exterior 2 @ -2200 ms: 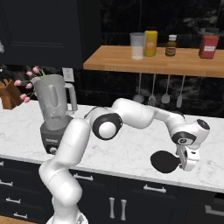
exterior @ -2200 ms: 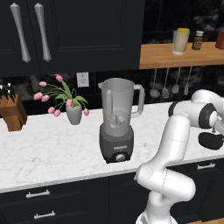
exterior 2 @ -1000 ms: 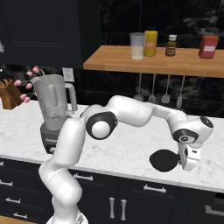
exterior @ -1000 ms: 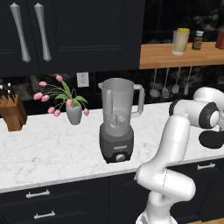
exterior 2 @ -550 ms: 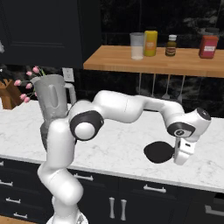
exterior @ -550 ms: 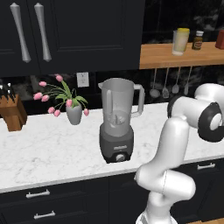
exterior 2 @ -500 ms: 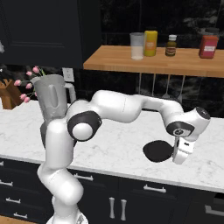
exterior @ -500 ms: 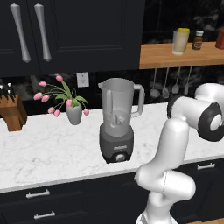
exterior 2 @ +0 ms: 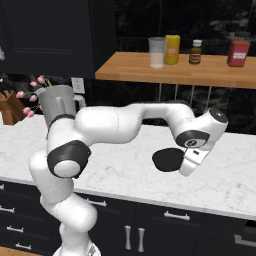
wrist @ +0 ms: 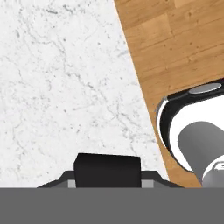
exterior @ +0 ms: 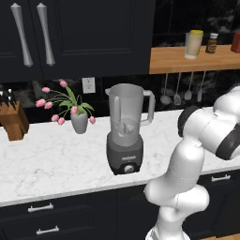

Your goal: Close the lid blender by securely placing the lid on top.

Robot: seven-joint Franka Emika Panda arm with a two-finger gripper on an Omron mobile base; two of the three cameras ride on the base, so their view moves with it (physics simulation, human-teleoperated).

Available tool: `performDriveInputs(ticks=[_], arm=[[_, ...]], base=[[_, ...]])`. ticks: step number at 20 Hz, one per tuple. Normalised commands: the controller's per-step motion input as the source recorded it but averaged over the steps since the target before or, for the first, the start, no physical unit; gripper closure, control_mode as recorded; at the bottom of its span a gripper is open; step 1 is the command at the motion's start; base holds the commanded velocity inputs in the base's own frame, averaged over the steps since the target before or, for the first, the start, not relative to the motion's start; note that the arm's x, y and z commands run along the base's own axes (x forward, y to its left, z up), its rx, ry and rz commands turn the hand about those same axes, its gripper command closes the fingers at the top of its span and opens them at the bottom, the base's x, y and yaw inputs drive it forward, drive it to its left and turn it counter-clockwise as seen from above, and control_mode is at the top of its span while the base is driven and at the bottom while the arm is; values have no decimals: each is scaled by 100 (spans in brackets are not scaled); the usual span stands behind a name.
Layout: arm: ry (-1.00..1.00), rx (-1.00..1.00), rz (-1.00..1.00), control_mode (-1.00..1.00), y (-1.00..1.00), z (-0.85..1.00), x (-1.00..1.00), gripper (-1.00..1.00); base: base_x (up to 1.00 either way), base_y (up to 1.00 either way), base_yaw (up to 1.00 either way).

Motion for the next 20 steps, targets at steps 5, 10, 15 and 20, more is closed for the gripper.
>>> performDriveInputs(ticks=[5,10,15,20], arm=[[0,0,-18,-100,58,66,-22,100],[-2,0,-16,-100,64,64,-19,100],[-6,0,-13,-100,59,71,-14,100],[-9,0,-11,-100,62,73,-15,100]], base=[[0,0,0],[0,0,0],[0,0,0],[0,0,0]])
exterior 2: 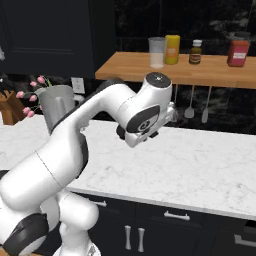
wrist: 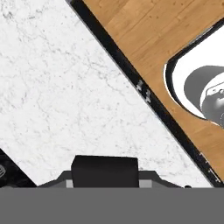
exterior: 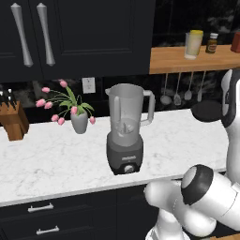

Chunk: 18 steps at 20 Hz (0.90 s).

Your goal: Close the lid blender by securely placing the lid on top.

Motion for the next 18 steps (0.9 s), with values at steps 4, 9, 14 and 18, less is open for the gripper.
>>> performDriveInputs(ticks=[4,9,14,18], arm=[[-12,0,-8,-100,65,68,-9,100],[-14,0,-6,-100,70,56,-6,100],[-6,3,-4,-100,66,45,-2,100],[0,8,-4,-100,61,32,0,100]], base=[[0,0,0],[0,0,0],[0,0,0],[0,0,0]])
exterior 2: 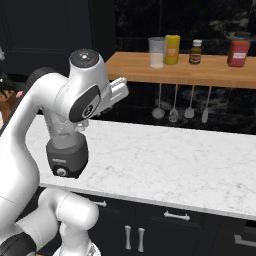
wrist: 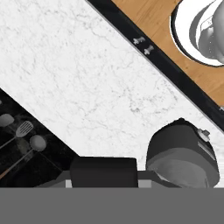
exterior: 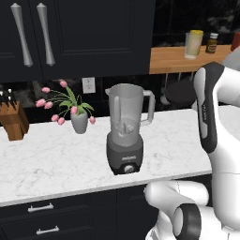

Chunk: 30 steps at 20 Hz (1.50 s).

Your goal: Close the lid blender by securely placing the lid on top.

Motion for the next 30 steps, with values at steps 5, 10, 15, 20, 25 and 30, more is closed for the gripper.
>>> performDriveInputs(ticks=[5,10,15,20,25,30], arm=[[0,12,-3,-100,60,18,0,100],[0,17,0,-100,59,12,0,100],[1,20,0,-100,59,11,6,100],[4,16,0,-100,70,15,5,100],[6,4,0,-100,75,18,9,100],[9,0,-8,-100,37,7,23,100]], base=[[0,0,0],[0,0,0],[0,0,0],[0,0,0],[0,0,0],[0,0,0]])
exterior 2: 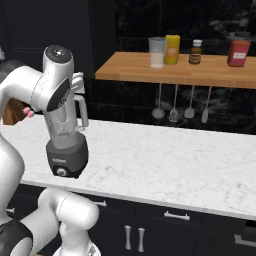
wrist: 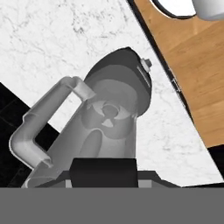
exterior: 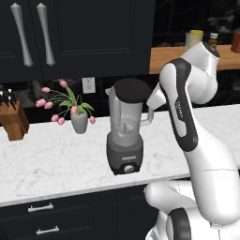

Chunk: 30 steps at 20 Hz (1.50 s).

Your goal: Close the lid blender by securely placing the lid on top.

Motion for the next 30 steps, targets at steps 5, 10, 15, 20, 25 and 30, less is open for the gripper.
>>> performDriveInputs(ticks=[5,10,15,20,25,30], arm=[[2,0,-12,-100,2,2,21,100],[0,0,-10,-100,4,0,29,100],[0,0,-8,-100,14,0,32,100],[0,0,-7,-100,21,0,30,100],[4,0,-8,-100,24,0,22,100],[2,0,-8,-100,20,0,16,100]], base=[[0,0,0],[0,0,0],[0,0,0],[0,0,0],[0,0,0],[0,0,0]])
